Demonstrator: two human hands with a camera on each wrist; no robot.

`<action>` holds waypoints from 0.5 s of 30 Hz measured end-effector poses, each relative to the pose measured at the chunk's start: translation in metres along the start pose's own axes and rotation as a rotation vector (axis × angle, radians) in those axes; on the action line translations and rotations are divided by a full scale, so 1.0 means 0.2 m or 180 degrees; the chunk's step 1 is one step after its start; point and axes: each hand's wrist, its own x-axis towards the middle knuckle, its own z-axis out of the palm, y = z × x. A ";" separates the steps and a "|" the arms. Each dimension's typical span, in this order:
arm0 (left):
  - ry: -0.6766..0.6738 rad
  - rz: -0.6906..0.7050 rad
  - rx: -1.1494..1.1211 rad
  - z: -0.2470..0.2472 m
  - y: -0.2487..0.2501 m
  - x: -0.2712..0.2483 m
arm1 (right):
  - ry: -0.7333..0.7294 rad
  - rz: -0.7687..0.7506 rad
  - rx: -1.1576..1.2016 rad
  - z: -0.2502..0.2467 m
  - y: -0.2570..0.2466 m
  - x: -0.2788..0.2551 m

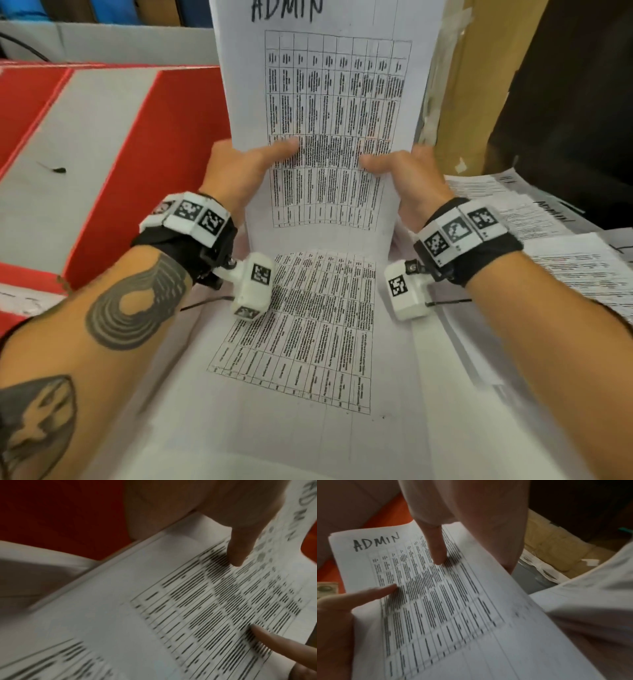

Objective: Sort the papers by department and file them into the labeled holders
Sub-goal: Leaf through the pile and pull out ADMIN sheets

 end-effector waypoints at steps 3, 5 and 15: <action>0.0006 0.0064 0.0407 0.01 -0.07 -0.02 | -0.0145 0.0222 0.0053 -0.01 0.06 0.01; 0.0112 0.0354 0.0811 0.01 -0.02 0.00 | -0.0384 0.0159 -0.0256 -0.06 0.01 0.00; -0.0217 0.0590 0.3194 0.25 0.37 0.28 | -0.1725 0.0628 -0.5069 -0.67 -0.25 -0.12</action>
